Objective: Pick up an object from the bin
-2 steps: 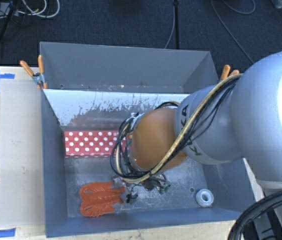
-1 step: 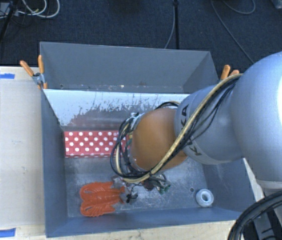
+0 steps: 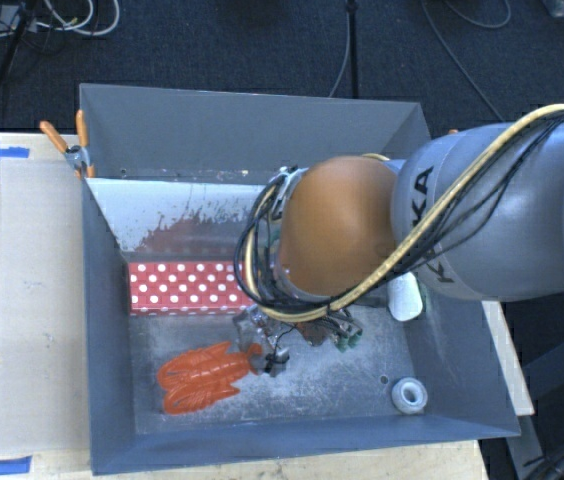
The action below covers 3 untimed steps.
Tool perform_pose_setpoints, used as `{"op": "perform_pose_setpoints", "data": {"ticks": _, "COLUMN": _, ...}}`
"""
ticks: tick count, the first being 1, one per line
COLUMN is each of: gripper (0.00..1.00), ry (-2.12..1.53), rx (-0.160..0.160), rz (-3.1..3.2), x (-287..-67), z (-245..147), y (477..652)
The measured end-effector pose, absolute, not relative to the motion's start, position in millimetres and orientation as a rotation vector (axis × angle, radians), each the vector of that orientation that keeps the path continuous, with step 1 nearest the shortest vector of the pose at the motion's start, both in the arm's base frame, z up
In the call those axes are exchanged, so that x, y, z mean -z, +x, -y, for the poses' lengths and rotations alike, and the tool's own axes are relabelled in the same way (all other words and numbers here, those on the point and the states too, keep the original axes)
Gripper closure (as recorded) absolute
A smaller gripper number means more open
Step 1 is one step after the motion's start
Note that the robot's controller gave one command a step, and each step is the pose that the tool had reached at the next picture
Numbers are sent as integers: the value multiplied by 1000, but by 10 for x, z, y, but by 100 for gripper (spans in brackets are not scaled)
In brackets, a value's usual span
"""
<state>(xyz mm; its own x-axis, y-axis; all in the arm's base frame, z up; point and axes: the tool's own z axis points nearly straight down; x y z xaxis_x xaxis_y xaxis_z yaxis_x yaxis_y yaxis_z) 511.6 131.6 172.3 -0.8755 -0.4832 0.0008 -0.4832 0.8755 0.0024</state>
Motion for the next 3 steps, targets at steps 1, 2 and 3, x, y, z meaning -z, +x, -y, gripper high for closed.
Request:
{"op": "perform_pose_setpoints", "data": {"ticks": 1, "gripper": 100, "ry": 782, "rx": 3, "rz": 3041, "x": -1723, "z": -1315, "y": 5116}}
{"op": "perform_pose_setpoints", "data": {"ticks": 2, "gripper": 100, "ry": 792, "rx": 4, "rz": 3030, "x": -2146, "z": -1314, "y": 5075}}
{"op": "perform_pose_setpoints", "data": {"ticks": 3, "gripper": 100, "ry": 741, "rx": 4, "rz": 3052, "x": -3025, "z": -1335, "y": 5031}}
